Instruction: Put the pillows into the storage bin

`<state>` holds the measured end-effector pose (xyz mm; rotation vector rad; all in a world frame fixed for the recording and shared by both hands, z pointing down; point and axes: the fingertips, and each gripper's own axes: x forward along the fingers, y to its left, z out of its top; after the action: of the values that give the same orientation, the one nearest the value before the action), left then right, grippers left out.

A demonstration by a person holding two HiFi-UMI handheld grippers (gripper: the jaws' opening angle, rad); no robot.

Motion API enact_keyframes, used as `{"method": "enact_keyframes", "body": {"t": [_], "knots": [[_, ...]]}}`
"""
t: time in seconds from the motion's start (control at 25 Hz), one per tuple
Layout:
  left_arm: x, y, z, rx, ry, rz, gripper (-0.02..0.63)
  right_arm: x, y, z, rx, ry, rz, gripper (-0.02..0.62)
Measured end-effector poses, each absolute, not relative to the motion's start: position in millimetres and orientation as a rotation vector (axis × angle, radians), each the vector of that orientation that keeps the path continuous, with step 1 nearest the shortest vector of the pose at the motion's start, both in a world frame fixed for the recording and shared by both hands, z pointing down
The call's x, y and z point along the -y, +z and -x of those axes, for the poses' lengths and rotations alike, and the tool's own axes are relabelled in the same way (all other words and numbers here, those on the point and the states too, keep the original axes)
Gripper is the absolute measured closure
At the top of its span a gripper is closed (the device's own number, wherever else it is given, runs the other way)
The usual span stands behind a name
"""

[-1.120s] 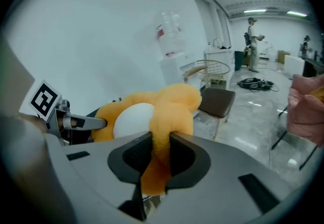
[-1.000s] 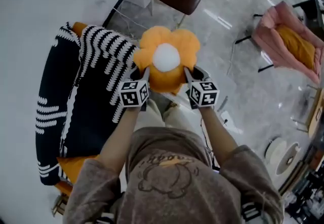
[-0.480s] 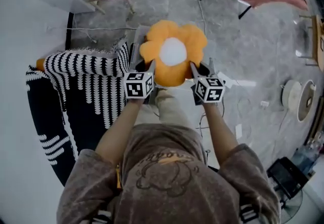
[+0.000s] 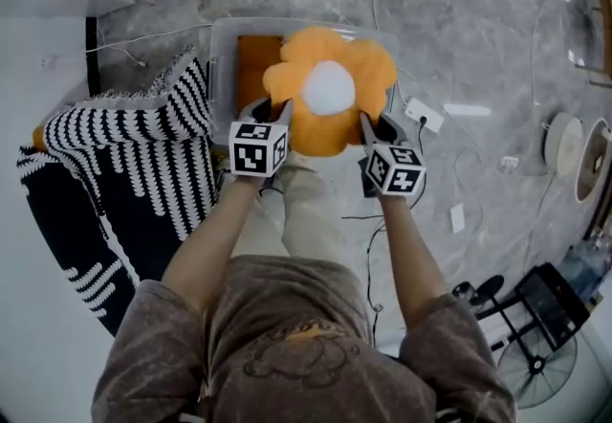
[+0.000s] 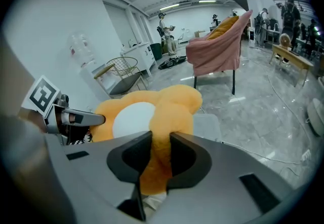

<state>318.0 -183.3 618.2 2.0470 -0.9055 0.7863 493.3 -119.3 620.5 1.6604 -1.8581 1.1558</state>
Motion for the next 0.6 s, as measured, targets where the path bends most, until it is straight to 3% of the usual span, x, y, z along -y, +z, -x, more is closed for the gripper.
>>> {"method": "enact_keyframes", "body": {"t": [0.12, 0.24, 0.32, 0.6], "knots": [[190, 636, -327, 0.921, 0.794, -2.065, 0.5, 121, 640, -509, 1.826, 1.15, -1.709, 0.49], [202, 651, -318, 1.012, 0.818, -2.041, 0.35, 117, 658, -528, 1.732, 1.167, -1.764, 0.303], [203, 651, -312, 1.039, 0.82, -2.006, 0.306, 115, 659, -530, 1.735, 1.191, -1.743, 0.258], [207, 590, -283, 1.165, 0.742, -1.973, 0.293, 150, 623, -482, 1.959, 1.116, -1.47, 0.25]]}}
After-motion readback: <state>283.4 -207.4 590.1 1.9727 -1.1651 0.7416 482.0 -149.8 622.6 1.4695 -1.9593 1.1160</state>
